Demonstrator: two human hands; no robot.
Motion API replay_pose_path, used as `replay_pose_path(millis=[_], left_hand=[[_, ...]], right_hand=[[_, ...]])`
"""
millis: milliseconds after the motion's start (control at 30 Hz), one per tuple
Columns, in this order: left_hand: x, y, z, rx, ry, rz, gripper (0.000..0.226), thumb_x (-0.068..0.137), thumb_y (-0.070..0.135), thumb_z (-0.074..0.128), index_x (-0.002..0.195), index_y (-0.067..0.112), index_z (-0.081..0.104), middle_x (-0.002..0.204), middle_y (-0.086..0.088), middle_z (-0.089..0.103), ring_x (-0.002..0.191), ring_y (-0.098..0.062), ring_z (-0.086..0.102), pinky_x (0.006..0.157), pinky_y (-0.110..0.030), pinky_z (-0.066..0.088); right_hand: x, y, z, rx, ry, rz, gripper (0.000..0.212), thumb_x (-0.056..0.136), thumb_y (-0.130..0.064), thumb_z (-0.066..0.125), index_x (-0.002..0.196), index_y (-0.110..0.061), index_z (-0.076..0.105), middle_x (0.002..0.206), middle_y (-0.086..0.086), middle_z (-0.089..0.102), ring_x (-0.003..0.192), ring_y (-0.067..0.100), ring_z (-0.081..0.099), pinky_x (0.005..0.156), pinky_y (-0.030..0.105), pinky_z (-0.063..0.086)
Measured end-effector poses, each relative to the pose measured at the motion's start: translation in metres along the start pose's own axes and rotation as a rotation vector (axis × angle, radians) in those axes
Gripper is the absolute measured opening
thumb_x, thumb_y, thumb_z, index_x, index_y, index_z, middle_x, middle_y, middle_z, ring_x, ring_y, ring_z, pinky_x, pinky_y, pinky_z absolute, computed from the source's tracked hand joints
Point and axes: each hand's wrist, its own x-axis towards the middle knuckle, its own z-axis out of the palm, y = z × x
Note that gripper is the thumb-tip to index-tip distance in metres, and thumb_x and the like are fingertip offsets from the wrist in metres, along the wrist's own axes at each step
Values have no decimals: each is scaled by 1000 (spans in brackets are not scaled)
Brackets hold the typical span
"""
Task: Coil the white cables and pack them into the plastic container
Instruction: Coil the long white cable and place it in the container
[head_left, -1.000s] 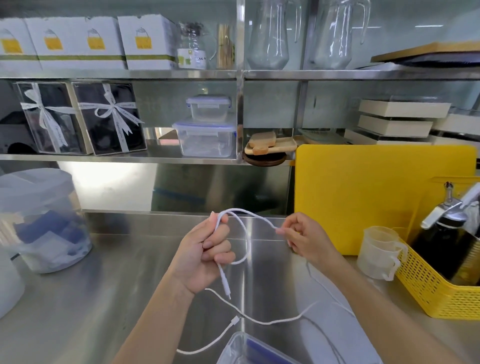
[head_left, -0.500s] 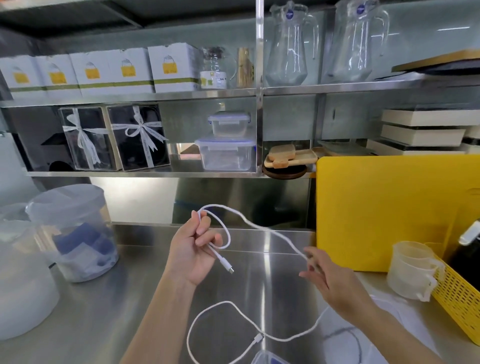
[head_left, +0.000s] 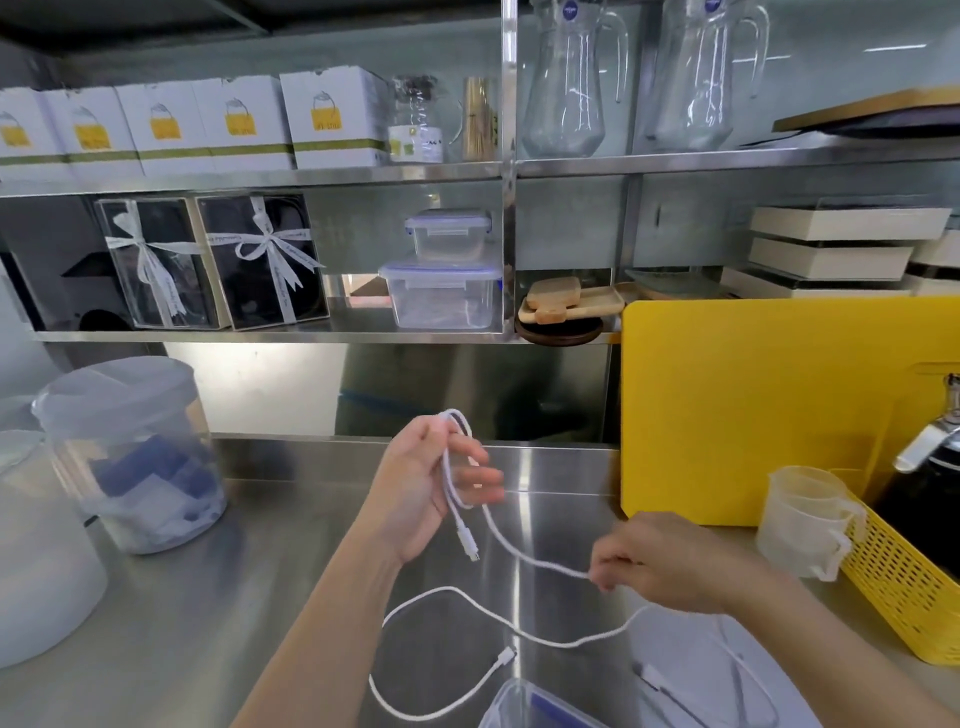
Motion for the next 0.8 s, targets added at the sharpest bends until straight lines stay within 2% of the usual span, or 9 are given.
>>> replay_pose_path(millis=[67, 167, 300, 367, 433, 567, 600, 700, 800], left_hand=[[-2, -10, 10, 173, -59, -68, 22, 101, 24, 31, 89, 10, 45, 70, -11, 71, 59, -33, 70, 59, -48, 60], [-7, -21, 21, 408, -172, -174, 22, 100, 28, 33, 89, 14, 44, 75, -10, 72, 60, -33, 70, 53, -38, 59], [-12, -25, 28, 589, -309, -271, 27, 101, 30, 33, 83, 13, 44, 54, -6, 65, 41, -23, 60, 44, -25, 49], [-15, -24, 31, 595, -344, -300, 28, 100, 29, 34, 78, 16, 44, 43, 2, 50, 32, -12, 41, 38, -20, 39], [-19, -24, 33, 466, -371, -367, 29, 101, 27, 34, 76, 17, 45, 42, 8, 35, 33, -6, 24, 35, -16, 27], [-24, -21, 31, 227, -424, -390, 30, 97, 22, 36, 74, 14, 54, 39, 10, 29, 31, -4, 18, 36, -15, 19], [-25, -17, 29, 137, -425, -375, 29, 94, 23, 39, 73, 14, 57, 38, 11, 27, 30, -3, 17, 36, -14, 18], [-23, 2, 13, -194, -377, -303, 20, 84, 23, 55, 71, 12, 66, 39, 9, 17, 29, -7, 12, 34, -15, 16], [-14, 22, -7, -665, -602, -325, 29, 95, 17, 42, 92, -5, 61, 46, 1, 23, 34, -9, 13, 37, -21, 15]], right_hand=[[-5, -16, -12, 128, -11, -100, 25, 93, -35, 45, 77, -27, 62, 69, -17, 56, 65, -4, 48, 59, 15, 33], [-7, -30, -31, 272, 156, -186, 30, 94, -31, 45, 65, -35, 54, 59, -18, 51, 62, -5, 49, 58, 13, 36], [-3, -24, -37, 331, 402, -112, 26, 94, -27, 45, 72, -25, 59, 65, -14, 54, 62, 0, 48, 60, 22, 37], [0, -19, -31, 338, 473, -91, 21, 92, -27, 48, 78, -21, 63, 65, -16, 55, 62, 0, 51, 60, 20, 39], [3, -14, -26, 396, 559, -86, 18, 86, -30, 57, 77, -16, 64, 59, -15, 54, 58, 0, 50, 54, 16, 37], [10, -3, -20, 614, 634, -53, 47, 61, -56, 63, 68, -10, 61, 53, 2, 50, 47, 6, 39, 44, 16, 32], [11, 2, -19, 655, 624, -41, 45, 63, -53, 66, 68, -9, 61, 53, 1, 50, 47, 5, 38, 44, 15, 32], [11, 26, -10, 769, 612, 26, 25, 79, -22, 67, 68, -1, 59, 49, -10, 47, 43, 2, 38, 42, 11, 30], [6, 46, 4, 859, 605, 62, 14, 85, -14, 60, 73, -6, 58, 41, -12, 45, 39, 1, 35, 39, 12, 28]])
